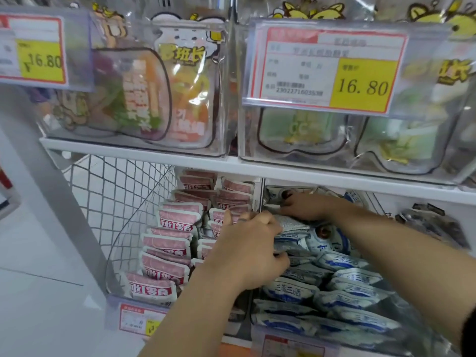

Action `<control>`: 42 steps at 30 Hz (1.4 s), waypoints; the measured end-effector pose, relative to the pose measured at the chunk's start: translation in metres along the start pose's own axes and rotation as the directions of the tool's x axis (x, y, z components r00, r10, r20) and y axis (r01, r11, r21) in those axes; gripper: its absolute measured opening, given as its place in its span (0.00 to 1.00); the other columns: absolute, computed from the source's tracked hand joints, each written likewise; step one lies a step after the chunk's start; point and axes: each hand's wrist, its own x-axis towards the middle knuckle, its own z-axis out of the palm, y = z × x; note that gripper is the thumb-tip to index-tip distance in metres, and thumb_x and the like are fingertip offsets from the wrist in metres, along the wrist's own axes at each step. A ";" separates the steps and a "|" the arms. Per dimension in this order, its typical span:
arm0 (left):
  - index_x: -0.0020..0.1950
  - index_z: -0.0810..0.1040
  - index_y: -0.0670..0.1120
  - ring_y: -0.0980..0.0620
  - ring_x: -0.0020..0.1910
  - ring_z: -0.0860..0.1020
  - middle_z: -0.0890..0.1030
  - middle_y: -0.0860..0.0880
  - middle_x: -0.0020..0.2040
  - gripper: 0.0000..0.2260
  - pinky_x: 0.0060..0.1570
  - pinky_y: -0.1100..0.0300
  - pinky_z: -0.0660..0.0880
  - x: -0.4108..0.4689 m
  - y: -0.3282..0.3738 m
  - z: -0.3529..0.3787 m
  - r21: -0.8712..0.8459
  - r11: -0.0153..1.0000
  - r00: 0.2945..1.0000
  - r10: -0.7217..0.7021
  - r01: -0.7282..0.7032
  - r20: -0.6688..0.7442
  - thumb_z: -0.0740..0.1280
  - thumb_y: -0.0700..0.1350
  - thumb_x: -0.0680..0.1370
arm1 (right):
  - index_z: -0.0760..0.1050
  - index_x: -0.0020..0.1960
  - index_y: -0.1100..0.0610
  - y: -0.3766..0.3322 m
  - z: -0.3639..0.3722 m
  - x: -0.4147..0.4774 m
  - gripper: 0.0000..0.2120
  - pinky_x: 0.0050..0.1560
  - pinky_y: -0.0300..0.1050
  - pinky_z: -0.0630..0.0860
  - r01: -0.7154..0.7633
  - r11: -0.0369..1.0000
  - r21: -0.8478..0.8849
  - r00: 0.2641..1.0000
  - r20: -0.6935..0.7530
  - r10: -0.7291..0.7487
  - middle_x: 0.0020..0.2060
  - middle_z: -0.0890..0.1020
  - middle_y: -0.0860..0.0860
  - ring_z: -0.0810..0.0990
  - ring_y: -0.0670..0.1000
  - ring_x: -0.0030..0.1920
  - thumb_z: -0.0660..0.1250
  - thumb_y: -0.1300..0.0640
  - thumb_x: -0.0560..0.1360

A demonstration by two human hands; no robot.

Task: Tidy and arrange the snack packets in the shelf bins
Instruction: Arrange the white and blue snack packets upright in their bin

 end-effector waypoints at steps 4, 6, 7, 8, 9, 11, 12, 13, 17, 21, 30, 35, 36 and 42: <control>0.74 0.63 0.53 0.49 0.72 0.58 0.63 0.58 0.71 0.25 0.73 0.39 0.41 0.001 0.000 -0.001 0.002 1.000 1.000 0.000 0.000 0.020 0.59 0.58 0.77 | 0.75 0.47 0.59 -0.001 0.002 0.009 0.22 0.47 0.45 0.67 -0.024 0.997 -0.068 0.999 0.041 0.027 0.40 0.71 0.49 0.71 0.49 0.41 0.56 0.40 0.78; 0.73 0.64 0.54 0.49 0.72 0.58 0.63 0.58 0.71 0.25 0.73 0.39 0.41 0.001 0.000 -0.001 -0.012 1.000 1.000 -0.001 0.001 0.023 0.59 0.58 0.77 | 0.74 0.53 0.61 -0.004 0.002 0.011 0.26 0.49 0.45 0.66 -0.038 0.993 -0.112 0.996 0.072 0.046 0.41 0.71 0.49 0.72 0.51 0.43 0.54 0.38 0.78; 0.73 0.65 0.53 0.49 0.72 0.58 0.63 0.58 0.70 0.25 0.73 0.39 0.41 0.001 0.000 -0.001 -0.022 1.000 1.000 -0.003 0.004 0.021 0.60 0.58 0.77 | 0.74 0.52 0.61 -0.005 0.003 0.013 0.26 0.49 0.45 0.66 -0.050 0.990 -0.132 0.995 0.079 0.061 0.41 0.71 0.50 0.71 0.51 0.43 0.54 0.38 0.78; 0.73 0.65 0.53 0.49 0.72 0.58 0.63 0.58 0.70 0.25 0.73 0.40 0.41 0.001 -0.001 -0.001 -0.027 1.000 1.000 -0.004 0.005 0.019 0.60 0.57 0.77 | 0.72 0.49 0.60 -0.005 0.004 0.015 0.25 0.49 0.45 0.66 -0.058 0.988 -0.143 0.995 0.077 0.069 0.40 0.71 0.50 0.71 0.50 0.40 0.54 0.38 0.78; 0.73 0.64 0.53 0.49 0.72 0.58 0.64 0.58 0.70 0.25 0.73 0.40 0.41 0.001 -0.001 -0.001 -0.029 1.000 1.000 -0.005 0.005 0.016 0.60 0.57 0.77 | 0.70 0.45 0.59 -0.006 0.005 0.016 0.23 0.48 0.45 0.66 -0.064 0.988 -0.142 0.995 0.070 0.075 0.38 0.71 0.50 0.70 0.49 0.38 0.55 0.38 0.78; 0.73 0.65 0.52 0.49 0.72 0.59 0.64 0.58 0.70 0.25 0.73 0.40 0.42 0.001 -0.001 0.000 -0.028 1.000 1.000 -0.002 0.002 0.006 0.60 0.57 0.76 | 0.73 0.46 0.61 -0.006 0.008 0.018 0.24 0.47 0.44 0.66 -0.072 0.993 -0.094 0.996 0.055 0.077 0.41 0.75 0.53 0.72 0.50 0.40 0.57 0.39 0.78; 0.73 0.65 0.52 0.49 0.72 0.59 0.64 0.58 0.70 0.25 0.73 0.40 0.42 0.001 -0.001 0.000 -0.031 1.000 1.000 -0.002 0.002 0.003 0.60 0.57 0.76 | 0.75 0.52 0.62 -0.003 0.010 0.018 0.24 0.47 0.43 0.67 -0.069 0.997 -0.039 0.997 0.043 0.071 0.47 0.78 0.55 0.73 0.52 0.43 0.58 0.40 0.78; 0.73 0.65 0.53 0.49 0.72 0.58 0.64 0.57 0.70 0.25 0.73 0.40 0.42 0.001 -0.001 0.000 -0.034 0.999 1.000 0.000 0.000 0.002 0.60 0.57 0.76 | 0.75 0.57 0.62 -0.002 0.012 0.017 0.24 0.47 0.42 0.67 -0.062 0.998 0.030 0.998 0.021 0.061 0.52 0.78 0.56 0.74 0.52 0.47 0.60 0.41 0.77; 0.72 0.65 0.54 0.49 0.72 0.57 0.64 0.58 0.70 0.25 0.73 0.40 0.42 0.001 -0.001 -0.002 -0.049 0.999 1.000 0.006 -0.006 0.003 0.60 0.57 0.76 | 0.70 0.69 0.58 0.005 0.017 0.012 0.27 0.59 0.40 0.65 -0.016 0.969 0.246 0.996 -0.086 0.038 0.68 0.72 0.53 0.72 0.53 0.64 0.67 0.46 0.75; 0.73 0.61 0.56 0.49 0.73 0.57 0.63 0.57 0.71 0.26 0.73 0.39 0.44 0.000 0.000 -0.002 -0.038 0.999 1.000 0.003 -0.003 -0.007 0.60 0.57 0.76 | 0.74 0.66 0.55 0.005 0.008 0.005 0.21 0.58 0.39 0.63 0.051 0.968 0.246 0.996 -0.085 -0.030 0.68 0.72 0.51 0.71 0.51 0.65 0.67 0.49 0.75; 0.72 0.59 0.59 0.50 0.73 0.59 0.64 0.56 0.72 0.26 0.73 0.42 0.46 0.000 0.001 -0.004 -0.038 0.999 0.999 0.003 -0.004 -0.035 0.61 0.56 0.75 | 0.78 0.59 0.47 0.023 0.006 -0.035 0.11 0.42 0.31 0.67 0.146 0.988 0.053 0.959 -0.253 -0.129 0.54 0.80 0.40 0.76 0.40 0.48 0.63 0.51 0.78; 0.70 0.62 0.60 0.52 0.70 0.61 0.67 0.58 0.70 0.24 0.73 0.44 0.48 -0.001 0.002 -0.006 -0.031 0.999 0.999 0.012 -0.013 -0.047 0.62 0.55 0.75 | 0.76 0.60 0.43 0.024 0.010 -0.057 0.13 0.54 0.40 0.69 0.040 0.999 0.006 0.899 -0.436 -0.034 0.61 0.77 0.42 0.75 0.46 0.57 0.57 0.54 0.80; 0.69 0.63 0.60 0.52 0.70 0.62 0.67 0.58 0.69 0.23 0.72 0.44 0.49 -0.002 0.002 -0.006 -0.018 1.000 0.999 0.016 -0.016 -0.048 0.62 0.56 0.75 | 0.75 0.62 0.43 0.022 0.008 -0.062 0.14 0.58 0.41 0.68 0.023 1.000 0.010 0.870 -0.492 -0.015 0.64 0.75 0.42 0.74 0.47 0.61 0.55 0.53 0.81; 0.67 0.71 0.59 0.52 0.67 0.64 0.70 0.59 0.64 0.18 0.71 0.41 0.50 -0.003 0.004 -0.004 0.037 0.999 1.000 0.014 -0.013 -0.028 0.60 0.55 0.76 | 0.77 0.45 0.59 0.024 0.020 -0.090 0.06 0.33 0.51 0.79 -0.054 0.991 -0.120 0.596 -0.800 -0.065 0.35 0.81 0.55 0.81 0.59 0.33 0.65 0.56 0.76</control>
